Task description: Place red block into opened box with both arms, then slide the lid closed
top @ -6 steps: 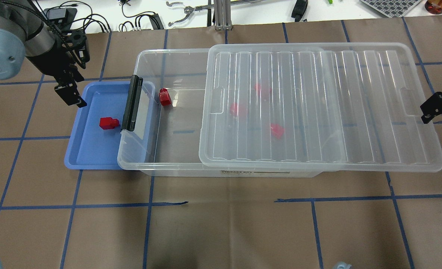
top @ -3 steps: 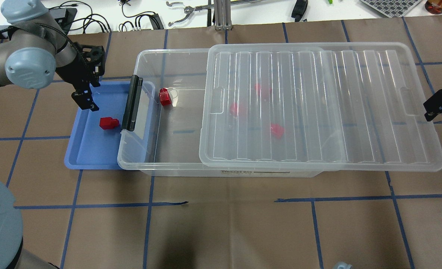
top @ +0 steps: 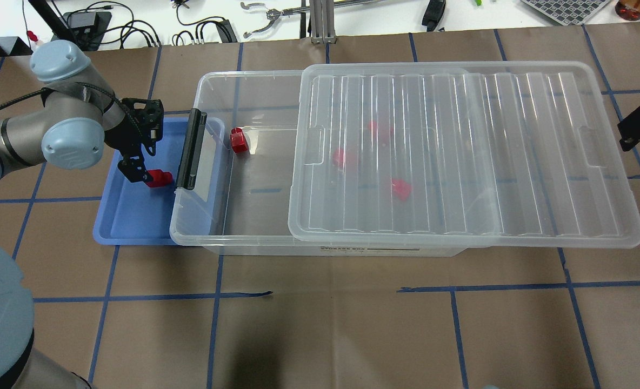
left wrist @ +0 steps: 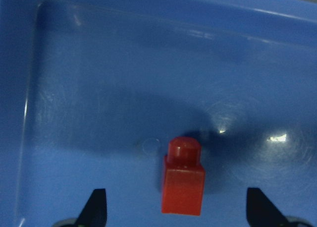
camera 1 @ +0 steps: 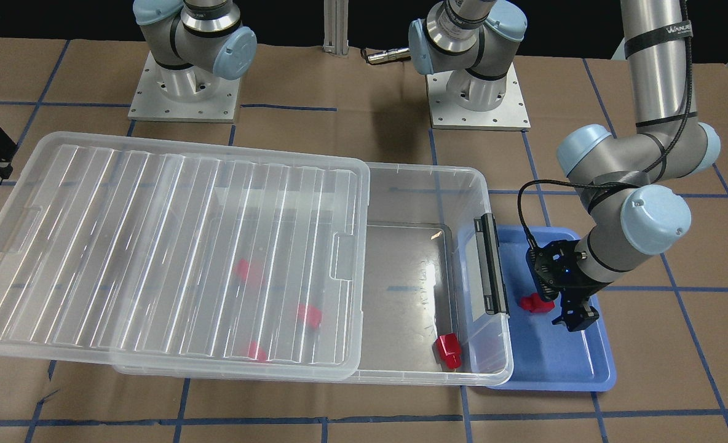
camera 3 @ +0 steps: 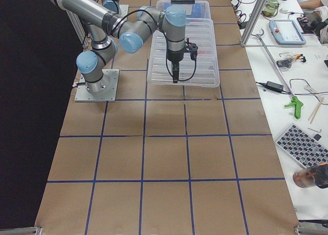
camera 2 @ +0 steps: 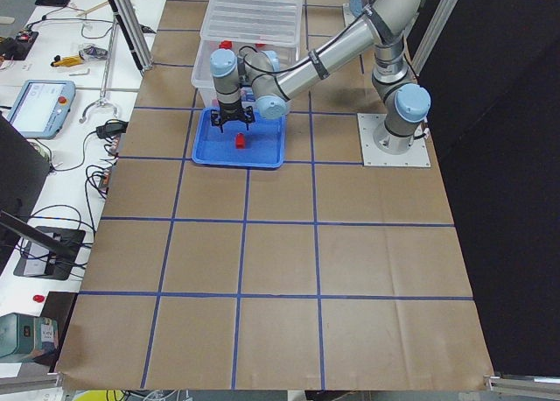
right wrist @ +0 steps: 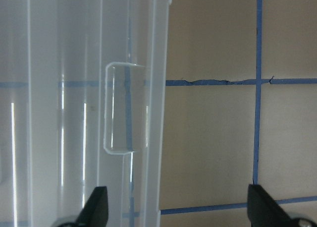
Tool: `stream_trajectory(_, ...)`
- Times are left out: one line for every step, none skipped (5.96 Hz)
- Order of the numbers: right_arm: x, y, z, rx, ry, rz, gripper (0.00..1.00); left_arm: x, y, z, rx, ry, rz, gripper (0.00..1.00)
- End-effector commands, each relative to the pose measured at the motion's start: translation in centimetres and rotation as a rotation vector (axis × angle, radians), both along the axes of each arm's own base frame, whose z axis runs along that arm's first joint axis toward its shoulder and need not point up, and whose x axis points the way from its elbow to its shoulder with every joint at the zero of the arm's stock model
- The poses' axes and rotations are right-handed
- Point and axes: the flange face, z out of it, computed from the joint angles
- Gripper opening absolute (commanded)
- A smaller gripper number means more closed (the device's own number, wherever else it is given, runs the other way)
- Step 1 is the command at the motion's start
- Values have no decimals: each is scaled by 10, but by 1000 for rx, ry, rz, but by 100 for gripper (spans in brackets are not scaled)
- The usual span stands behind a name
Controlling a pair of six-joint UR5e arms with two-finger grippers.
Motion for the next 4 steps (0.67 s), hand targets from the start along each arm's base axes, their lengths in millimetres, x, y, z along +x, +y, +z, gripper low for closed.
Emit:
stream_trajectory(67,-21,54,10,-33,-100,100,0,4,-23,34,9,-4,98)
stream_trajectory(102,-34,76,11,-39,-120,100,0,3,-30,44,12,-5,96)
stream_trajectory(135,-42,92,20,-46,-166,100,1,3,-32,46,13,-5,85)
stream_trajectory(172,-43,100,13,-51,-187,100,3,-2,-31,40,14,-58,64)
